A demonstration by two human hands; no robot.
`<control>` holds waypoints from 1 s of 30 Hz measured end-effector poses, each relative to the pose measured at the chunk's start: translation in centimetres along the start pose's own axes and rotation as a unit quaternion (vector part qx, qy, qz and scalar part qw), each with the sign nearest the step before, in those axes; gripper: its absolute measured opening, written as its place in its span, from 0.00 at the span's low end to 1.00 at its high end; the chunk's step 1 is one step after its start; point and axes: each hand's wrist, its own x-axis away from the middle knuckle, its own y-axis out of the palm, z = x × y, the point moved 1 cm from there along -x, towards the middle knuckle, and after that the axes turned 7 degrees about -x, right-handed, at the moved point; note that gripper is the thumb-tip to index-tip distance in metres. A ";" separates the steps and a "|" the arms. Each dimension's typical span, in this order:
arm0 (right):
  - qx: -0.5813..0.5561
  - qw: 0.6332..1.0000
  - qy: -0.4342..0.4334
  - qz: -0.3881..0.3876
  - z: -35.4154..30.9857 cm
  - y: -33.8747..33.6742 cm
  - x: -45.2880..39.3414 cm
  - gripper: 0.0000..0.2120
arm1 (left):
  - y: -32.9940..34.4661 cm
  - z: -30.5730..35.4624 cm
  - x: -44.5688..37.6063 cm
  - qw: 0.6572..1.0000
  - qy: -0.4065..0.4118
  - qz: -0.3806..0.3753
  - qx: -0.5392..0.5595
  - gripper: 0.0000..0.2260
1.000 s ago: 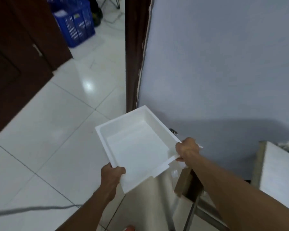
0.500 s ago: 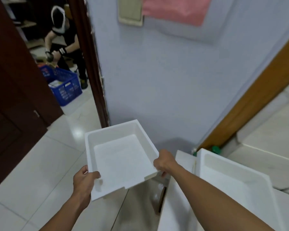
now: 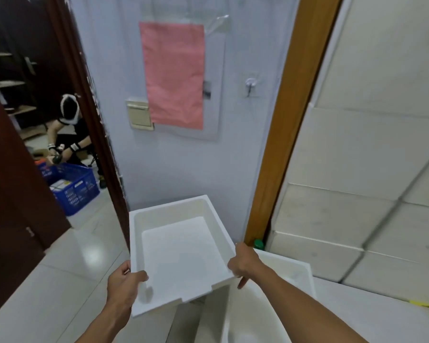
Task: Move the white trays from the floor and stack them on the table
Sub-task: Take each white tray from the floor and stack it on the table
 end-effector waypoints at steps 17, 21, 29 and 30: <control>-0.177 0.978 -0.022 0.108 8.8 -13.2 9.4 0.22 | 11.9 4.2 7.8 0.975 0.134 -0.095 -0.152 0.06; -0.161 0.981 -0.020 0.103 9.3 -12.4 9.6 0.21 | 11.9 2.8 8.4 0.974 0.124 -0.091 -0.167 0.10; -0.053 0.994 0.002 0.096 13.6 -10.0 9.4 0.32 | 12.1 -1.0 10.1 0.968 0.118 -0.107 -0.195 0.16; -0.049 0.993 0.012 0.105 14.2 -9.8 9.3 0.35 | 12.3 -1.4 10.2 0.966 0.118 -0.117 -0.200 0.16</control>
